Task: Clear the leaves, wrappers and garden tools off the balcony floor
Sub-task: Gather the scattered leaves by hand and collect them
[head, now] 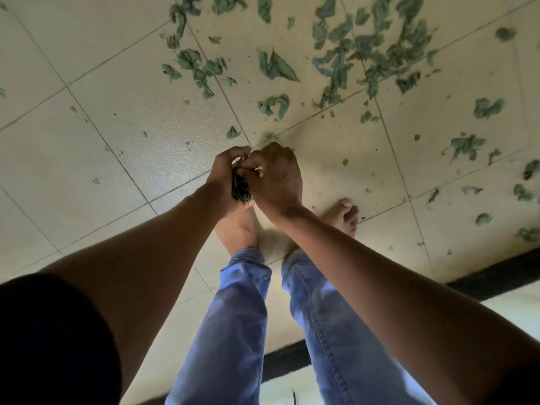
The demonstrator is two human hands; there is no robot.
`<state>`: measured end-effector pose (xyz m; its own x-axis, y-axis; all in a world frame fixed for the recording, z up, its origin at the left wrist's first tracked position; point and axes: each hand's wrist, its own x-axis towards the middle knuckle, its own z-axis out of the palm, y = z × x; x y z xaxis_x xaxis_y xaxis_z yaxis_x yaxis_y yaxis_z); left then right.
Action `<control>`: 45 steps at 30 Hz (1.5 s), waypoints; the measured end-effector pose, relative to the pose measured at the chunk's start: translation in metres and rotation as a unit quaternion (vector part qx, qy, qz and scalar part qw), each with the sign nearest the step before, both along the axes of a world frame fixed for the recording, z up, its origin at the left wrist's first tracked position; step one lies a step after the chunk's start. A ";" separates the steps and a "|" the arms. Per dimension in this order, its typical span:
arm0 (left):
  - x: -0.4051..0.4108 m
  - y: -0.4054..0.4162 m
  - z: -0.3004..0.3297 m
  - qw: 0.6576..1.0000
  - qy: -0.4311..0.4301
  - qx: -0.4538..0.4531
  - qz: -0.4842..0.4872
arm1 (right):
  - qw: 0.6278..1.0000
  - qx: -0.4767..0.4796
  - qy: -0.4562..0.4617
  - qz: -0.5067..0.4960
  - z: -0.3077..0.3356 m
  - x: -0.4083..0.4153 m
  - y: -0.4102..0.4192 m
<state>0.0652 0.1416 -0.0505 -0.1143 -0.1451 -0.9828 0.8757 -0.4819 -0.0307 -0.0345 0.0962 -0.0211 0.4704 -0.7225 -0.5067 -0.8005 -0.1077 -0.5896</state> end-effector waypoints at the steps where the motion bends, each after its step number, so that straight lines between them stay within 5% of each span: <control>1: 0.004 0.001 0.000 1.000 -0.004 0.005 0.006 | 0.998 -0.022 0.015 0.049 -0.003 0.003 -0.001; 4: 0.019 0.005 -0.004 0.999 -0.028 0.037 -0.008 | 0.990 -0.007 0.001 0.141 -0.011 0.016 -0.004; 7: 0.025 0.013 -0.014 0.994 -0.071 0.059 -0.059 | 0.995 0.052 -0.067 0.060 -0.019 0.028 -0.008; 10: 0.036 0.021 -0.020 0.994 -0.068 0.067 -0.059 | 0.999 -0.010 -0.041 0.028 -0.045 0.040 -0.019; 19: 0.065 0.050 -0.031 1.000 -0.017 0.015 0.017 | 0.953 -0.083 0.050 0.287 -0.115 0.076 -0.038; 26: 0.068 0.052 -0.033 1.000 -0.011 0.004 0.025 | 0.996 0.028 -0.054 0.059 -0.080 0.079 -0.035; 30: 0.049 0.043 -0.040 0.999 -0.040 0.028 -0.017 | 0.993 0.062 -0.086 0.048 -0.043 0.071 -0.015; 35: 0.052 0.024 -0.040 0.999 -0.028 0.042 0.014 | 0.979 -0.018 -0.031 0.201 -0.038 0.059 -0.006; 40: 0.035 0.020 -0.048 0.996 -0.046 0.060 -0.036 | 0.983 -0.036 -0.058 0.168 -0.046 0.050 -0.031; 45: 0.057 0.009 -0.046 0.998 -0.042 0.026 -0.040 | 0.954 -0.178 0.114 0.212 -0.080 0.032 -0.085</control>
<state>0.1224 0.1504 -0.0969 -0.0409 -0.0879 -0.9953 0.8348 -0.5504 0.0143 -0.0022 0.0110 -0.1008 0.6661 -0.6367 -0.3885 -0.7430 -0.6122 -0.2706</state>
